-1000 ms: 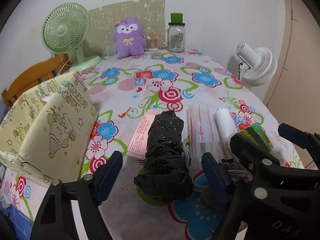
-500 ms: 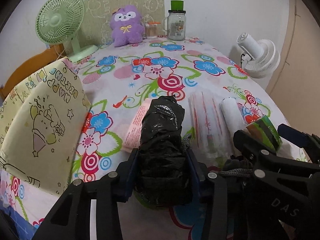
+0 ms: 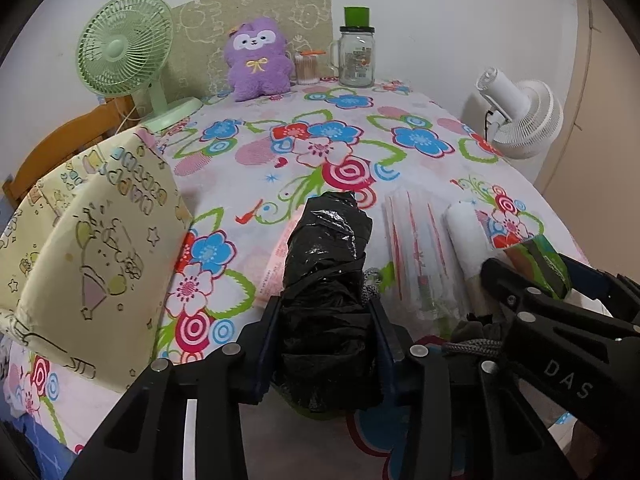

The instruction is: Organize soft objects

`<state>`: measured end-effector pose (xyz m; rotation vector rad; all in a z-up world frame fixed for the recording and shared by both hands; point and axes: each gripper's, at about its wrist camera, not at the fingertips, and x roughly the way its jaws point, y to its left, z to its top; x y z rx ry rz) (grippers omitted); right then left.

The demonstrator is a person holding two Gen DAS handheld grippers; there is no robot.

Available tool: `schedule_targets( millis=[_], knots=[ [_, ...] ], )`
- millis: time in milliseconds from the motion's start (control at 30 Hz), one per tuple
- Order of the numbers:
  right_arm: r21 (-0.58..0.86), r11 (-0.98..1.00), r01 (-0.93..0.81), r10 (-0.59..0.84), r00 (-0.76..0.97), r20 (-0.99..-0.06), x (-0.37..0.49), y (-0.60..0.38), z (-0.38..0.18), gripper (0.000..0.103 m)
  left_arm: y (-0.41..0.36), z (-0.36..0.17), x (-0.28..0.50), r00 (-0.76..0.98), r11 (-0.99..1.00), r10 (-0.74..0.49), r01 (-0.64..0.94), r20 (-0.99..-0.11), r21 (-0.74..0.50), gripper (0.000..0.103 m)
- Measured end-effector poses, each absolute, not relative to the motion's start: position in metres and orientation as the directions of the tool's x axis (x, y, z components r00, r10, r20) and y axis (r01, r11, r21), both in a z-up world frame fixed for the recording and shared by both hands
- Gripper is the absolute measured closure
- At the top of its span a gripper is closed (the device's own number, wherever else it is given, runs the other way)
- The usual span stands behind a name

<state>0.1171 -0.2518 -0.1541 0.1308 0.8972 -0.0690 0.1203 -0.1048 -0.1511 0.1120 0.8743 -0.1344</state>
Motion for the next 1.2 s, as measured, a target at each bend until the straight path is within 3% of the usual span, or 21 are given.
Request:
schedule_targets(
  millis=[1200],
  knots=[
    [0.061, 0.995, 0.075, -0.017, 0.756, -0.655, 0.078, -0.218, -0.057, 0.024, -0.081, -0.071, 0.080, 0.756, 0.990, -0.091, 0.140, -0.648, 0.025, 0.062]
  ],
)
